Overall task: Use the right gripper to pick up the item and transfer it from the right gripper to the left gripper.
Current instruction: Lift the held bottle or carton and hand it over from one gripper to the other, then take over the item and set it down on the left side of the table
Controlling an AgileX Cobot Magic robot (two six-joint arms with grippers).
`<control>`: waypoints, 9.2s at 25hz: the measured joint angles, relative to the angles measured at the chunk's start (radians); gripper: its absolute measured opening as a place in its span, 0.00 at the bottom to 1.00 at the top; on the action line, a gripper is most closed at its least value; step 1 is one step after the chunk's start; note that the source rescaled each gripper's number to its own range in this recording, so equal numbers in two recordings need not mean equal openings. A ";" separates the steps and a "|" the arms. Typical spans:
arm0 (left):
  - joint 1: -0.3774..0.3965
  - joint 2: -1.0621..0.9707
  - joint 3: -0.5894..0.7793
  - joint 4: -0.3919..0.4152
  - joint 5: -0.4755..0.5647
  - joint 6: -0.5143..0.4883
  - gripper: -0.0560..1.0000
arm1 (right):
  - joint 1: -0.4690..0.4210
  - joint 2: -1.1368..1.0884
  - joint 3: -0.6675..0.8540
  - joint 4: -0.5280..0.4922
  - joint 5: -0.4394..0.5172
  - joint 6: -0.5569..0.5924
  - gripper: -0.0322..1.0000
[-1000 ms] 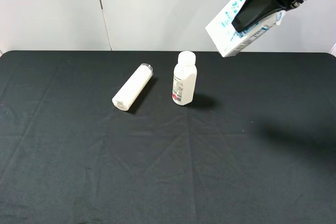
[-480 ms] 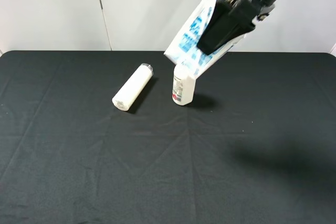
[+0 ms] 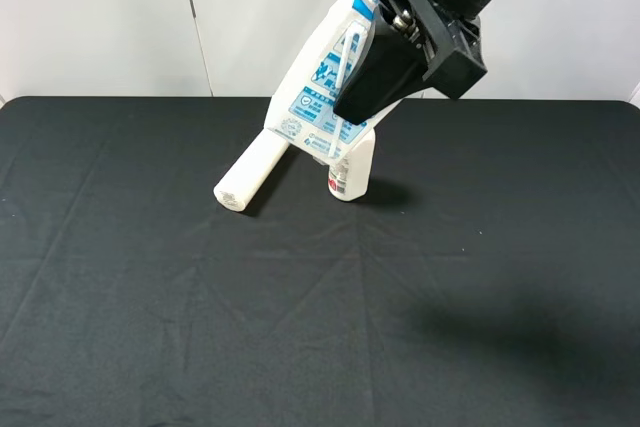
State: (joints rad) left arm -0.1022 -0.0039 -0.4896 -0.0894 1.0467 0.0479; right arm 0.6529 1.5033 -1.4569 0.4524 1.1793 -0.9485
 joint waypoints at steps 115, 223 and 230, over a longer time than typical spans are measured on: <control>-0.496 1.277 -0.407 -0.710 -0.549 1.230 0.07 | 0.000 0.056 0.010 0.226 -0.101 -0.517 0.08; -0.496 1.279 -0.407 -0.694 -0.536 1.232 0.05 | -0.287 -1.386 0.963 -0.501 -0.149 1.052 1.00; -0.496 1.279 -0.407 -0.694 -0.536 1.232 0.05 | -0.523 -1.445 0.967 -0.501 -0.151 1.053 1.00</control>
State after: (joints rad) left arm -0.5979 1.2746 -0.8962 -0.7833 0.5106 1.2795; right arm 0.1295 0.0585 -0.4899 -0.0482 1.0278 0.1048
